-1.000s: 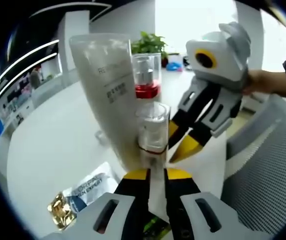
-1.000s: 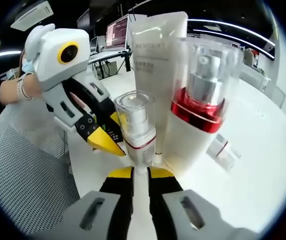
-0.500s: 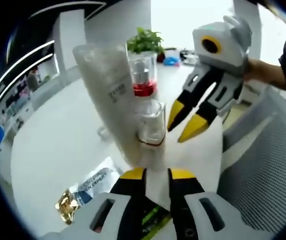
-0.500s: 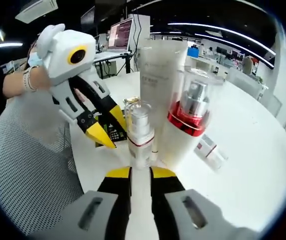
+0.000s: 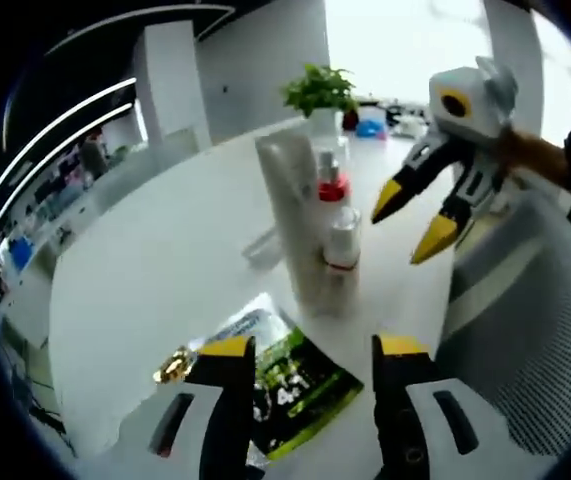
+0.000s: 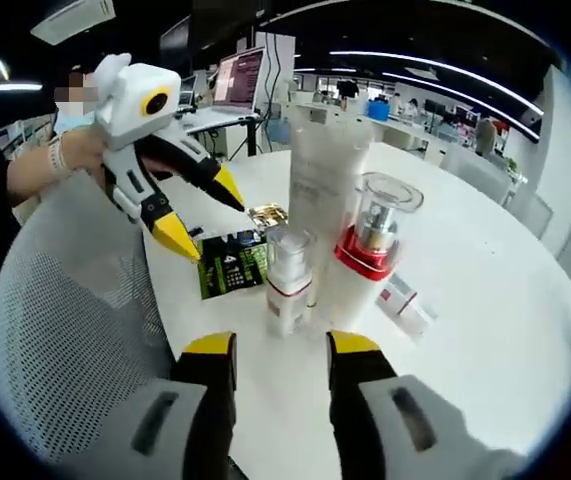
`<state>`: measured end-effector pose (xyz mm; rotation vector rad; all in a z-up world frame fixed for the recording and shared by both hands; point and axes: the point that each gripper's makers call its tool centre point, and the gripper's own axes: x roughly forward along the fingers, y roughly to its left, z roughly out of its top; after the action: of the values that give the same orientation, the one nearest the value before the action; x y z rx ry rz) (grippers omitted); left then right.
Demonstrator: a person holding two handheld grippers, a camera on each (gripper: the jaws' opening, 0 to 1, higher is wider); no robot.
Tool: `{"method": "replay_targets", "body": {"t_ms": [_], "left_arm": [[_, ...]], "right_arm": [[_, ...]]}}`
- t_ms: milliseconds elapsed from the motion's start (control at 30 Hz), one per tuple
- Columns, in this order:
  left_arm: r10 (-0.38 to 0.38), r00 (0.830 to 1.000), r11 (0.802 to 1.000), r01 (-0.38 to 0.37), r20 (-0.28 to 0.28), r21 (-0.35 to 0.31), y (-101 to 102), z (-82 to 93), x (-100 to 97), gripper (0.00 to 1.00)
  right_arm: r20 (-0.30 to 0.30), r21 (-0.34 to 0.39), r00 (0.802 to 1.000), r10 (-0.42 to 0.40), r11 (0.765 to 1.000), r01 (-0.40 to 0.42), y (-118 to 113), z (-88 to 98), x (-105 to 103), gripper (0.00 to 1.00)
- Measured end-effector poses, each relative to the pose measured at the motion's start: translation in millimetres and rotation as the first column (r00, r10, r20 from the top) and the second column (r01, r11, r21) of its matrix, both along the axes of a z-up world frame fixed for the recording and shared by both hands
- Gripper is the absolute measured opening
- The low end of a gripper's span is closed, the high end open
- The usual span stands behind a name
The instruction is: Arrange the skincare products in the storage area until every visible bottle or jar stands upright without overlapping.
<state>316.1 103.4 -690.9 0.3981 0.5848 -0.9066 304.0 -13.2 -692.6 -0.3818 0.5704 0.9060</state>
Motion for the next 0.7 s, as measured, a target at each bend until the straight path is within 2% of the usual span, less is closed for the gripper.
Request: {"method": "replay_targets", "body": {"t_ms": [200,400,533,700], "left_arm": [[0.060,0.998,0.998,-0.060,0.012,0.006,19.9,10.3,-1.7,0.57],[0.092,0.996,0.995,-0.092,0.007,0.035,32.0,13.4,-6.7,0.65],[0.091,0.996,0.995,-0.090,-0.018,0.049,35.4,11.9,-11.8,0.71],[0.106,0.994,0.993,-0.105,-0.008,0.050,36.5,19.3,-16.8,0.78]], "right_arm": [[0.006,0.010,0.999,-0.038,0.999,0.038,-7.0,8.5,-2.6,0.53],[0.000,0.017,0.998,-0.066,0.998,0.066,-12.4,14.0,-6.8,0.67],[0.004,0.031,0.995,-0.095,0.995,0.095,-16.7,19.7,-6.4,0.78],[0.021,0.033,0.992,-0.123,0.992,0.122,-25.4,25.1,-2.9,0.86]]}}
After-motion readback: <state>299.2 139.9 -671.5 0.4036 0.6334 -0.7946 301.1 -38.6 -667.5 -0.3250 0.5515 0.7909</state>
